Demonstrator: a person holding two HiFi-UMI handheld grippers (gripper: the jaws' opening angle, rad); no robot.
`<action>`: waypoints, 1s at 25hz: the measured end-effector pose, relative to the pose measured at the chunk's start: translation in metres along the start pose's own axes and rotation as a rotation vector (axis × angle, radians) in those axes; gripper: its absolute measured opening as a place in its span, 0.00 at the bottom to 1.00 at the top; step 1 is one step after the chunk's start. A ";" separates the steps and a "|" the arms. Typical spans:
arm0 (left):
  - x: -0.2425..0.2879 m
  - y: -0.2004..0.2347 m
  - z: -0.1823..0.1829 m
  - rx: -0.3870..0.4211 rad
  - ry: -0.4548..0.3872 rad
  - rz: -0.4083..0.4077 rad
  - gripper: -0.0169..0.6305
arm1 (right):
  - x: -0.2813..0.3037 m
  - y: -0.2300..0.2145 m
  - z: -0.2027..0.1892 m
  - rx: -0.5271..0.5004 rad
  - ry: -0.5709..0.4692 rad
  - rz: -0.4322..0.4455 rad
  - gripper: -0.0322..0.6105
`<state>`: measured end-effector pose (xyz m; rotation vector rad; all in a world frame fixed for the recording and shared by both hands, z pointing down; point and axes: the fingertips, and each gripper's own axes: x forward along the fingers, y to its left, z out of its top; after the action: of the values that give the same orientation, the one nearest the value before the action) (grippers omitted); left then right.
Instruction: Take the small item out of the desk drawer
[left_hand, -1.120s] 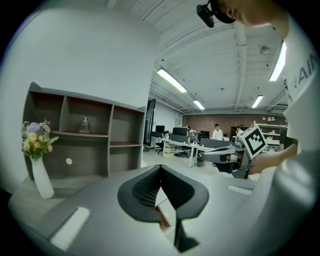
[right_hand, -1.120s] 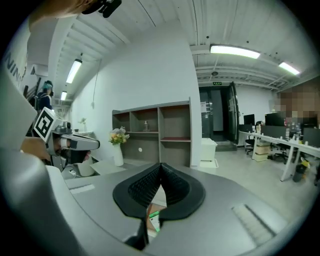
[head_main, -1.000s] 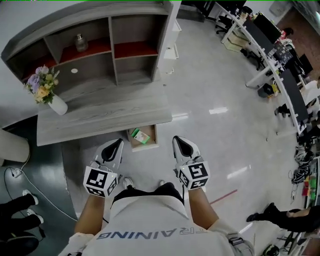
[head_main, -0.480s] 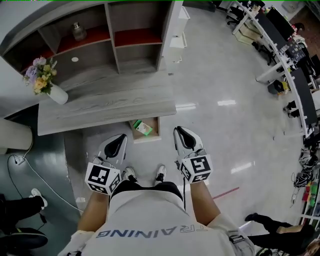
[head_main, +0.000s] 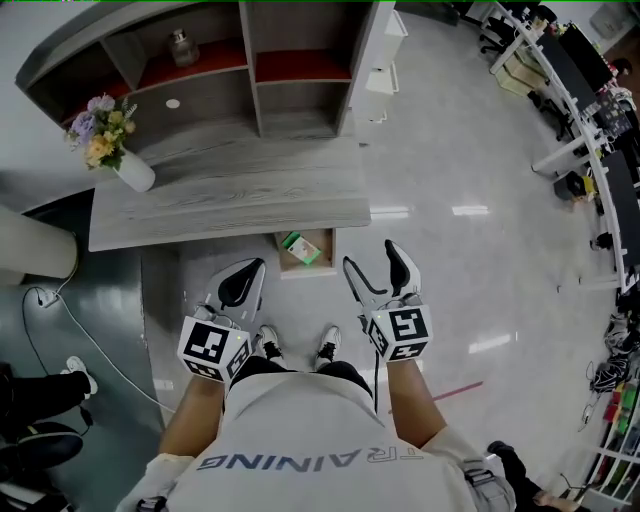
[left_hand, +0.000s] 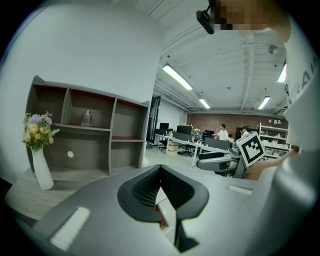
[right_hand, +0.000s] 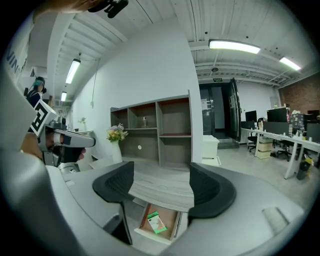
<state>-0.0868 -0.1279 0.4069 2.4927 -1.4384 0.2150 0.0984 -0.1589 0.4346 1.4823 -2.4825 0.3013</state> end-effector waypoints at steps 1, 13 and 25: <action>-0.001 0.001 0.000 0.002 0.000 0.002 0.03 | 0.001 0.002 -0.001 -0.001 0.004 0.000 0.63; -0.006 0.029 -0.030 -0.060 0.057 0.041 0.03 | 0.053 0.041 -0.090 -0.052 0.270 0.106 0.70; 0.001 0.067 -0.108 -0.166 0.127 0.113 0.03 | 0.161 0.068 -0.269 -0.291 0.577 0.153 0.70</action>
<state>-0.1441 -0.1294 0.5205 2.2280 -1.4828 0.2589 -0.0099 -0.1832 0.7353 0.9272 -2.0629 0.3231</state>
